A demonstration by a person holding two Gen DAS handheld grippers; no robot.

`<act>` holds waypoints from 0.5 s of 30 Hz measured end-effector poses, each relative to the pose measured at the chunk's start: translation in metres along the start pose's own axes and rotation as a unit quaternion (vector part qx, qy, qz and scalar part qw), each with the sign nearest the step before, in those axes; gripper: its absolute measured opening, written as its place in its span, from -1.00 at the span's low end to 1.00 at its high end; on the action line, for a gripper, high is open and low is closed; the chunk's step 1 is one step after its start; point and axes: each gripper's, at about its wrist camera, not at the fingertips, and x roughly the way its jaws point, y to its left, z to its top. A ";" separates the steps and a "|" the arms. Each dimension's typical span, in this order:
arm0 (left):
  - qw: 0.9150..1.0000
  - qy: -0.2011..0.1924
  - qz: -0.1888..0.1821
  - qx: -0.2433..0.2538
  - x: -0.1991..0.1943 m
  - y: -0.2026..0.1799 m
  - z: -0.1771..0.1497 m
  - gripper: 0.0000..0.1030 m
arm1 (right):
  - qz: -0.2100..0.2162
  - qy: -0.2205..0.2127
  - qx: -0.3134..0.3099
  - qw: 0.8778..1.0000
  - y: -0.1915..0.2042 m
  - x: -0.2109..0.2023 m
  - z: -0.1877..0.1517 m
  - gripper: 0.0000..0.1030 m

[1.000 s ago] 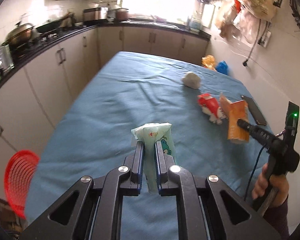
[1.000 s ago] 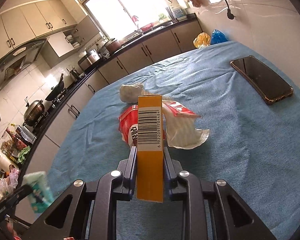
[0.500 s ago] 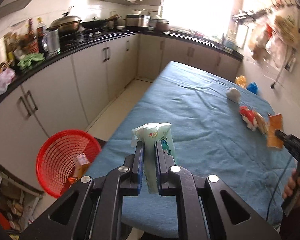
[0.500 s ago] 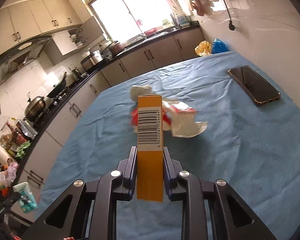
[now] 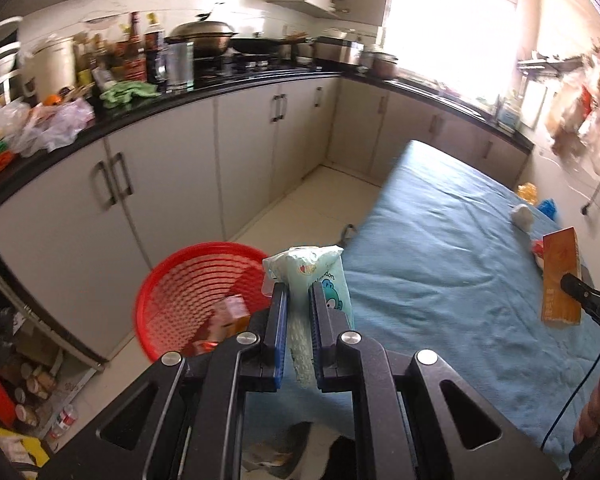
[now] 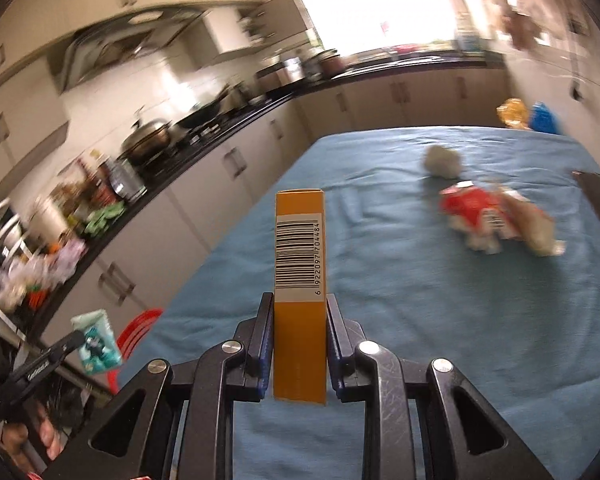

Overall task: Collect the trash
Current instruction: 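Carry the tissue pack to the basket with the left tool while the right tool carries the orange box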

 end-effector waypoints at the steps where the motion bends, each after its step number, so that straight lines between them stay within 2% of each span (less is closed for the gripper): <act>1: 1.000 0.001 0.008 -0.005 0.001 0.007 -0.001 -0.80 | 0.004 0.004 -0.005 1.000 0.009 0.004 -0.002 -0.52; 9: 0.998 0.011 0.048 -0.026 0.012 0.051 -0.008 -0.80 | 0.051 0.032 -0.053 0.997 0.074 0.038 -0.007 -0.52; 15: 0.997 0.018 0.058 -0.040 0.021 0.074 -0.009 -0.80 | 0.076 0.054 -0.081 0.992 0.114 0.062 -0.011 -0.52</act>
